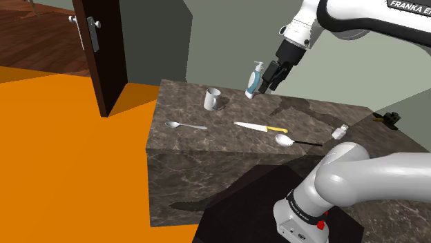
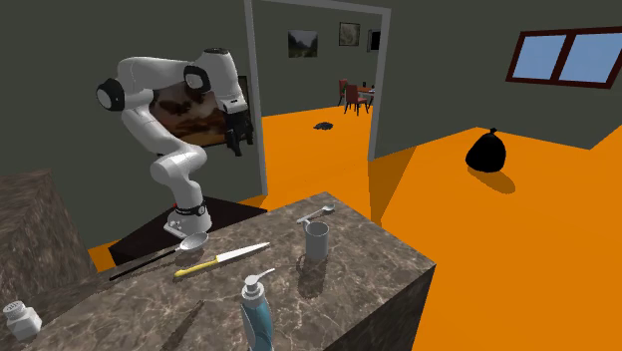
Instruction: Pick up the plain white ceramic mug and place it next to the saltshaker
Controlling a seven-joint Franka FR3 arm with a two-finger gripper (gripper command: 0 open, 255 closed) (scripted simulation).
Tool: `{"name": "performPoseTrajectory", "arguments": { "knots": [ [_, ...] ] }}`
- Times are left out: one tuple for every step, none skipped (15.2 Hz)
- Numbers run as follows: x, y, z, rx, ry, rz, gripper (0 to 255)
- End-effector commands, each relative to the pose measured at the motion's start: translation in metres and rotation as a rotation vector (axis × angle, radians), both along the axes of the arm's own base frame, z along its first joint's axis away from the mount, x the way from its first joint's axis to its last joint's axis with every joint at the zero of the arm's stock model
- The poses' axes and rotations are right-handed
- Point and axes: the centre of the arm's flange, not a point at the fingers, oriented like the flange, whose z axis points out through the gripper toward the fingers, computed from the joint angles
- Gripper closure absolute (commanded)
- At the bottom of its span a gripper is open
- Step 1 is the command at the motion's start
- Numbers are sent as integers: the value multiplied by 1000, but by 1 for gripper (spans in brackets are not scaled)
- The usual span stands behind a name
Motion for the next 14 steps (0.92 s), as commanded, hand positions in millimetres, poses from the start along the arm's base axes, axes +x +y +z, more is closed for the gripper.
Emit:
{"name": "performPoseTrajectory", "arguments": {
  "knots": [
    [0, 0, 0, 0, 0, 0, 0],
    [11, -4, -6, -5, 4, 7, 0],
    [23, -9, -12, -9, 7, 13, 0],
    [34, -13, -18, -14, 11, 20, 0],
    [45, -17, -24, -18, 14, 27, 0],
    [56, -21, -30, -23, 18, 33, 0],
    [68, -25, -36, -27, 21, 40, 0],
    [79, -29, -42, -32, 25, 47, 0],
    [90, -33, -48, -37, 29, 53, 0],
    [102, -37, -55, -41, 32, 60, 0],
    [113, -41, -61, -46, 36, 67, 0],
    [124, -45, -67, -50, 39, 74, 0],
    [136, -49, -73, -55, 43, 80, 0],
    [147, -53, -79, -60, 46, 87, 0]
  ]
}}
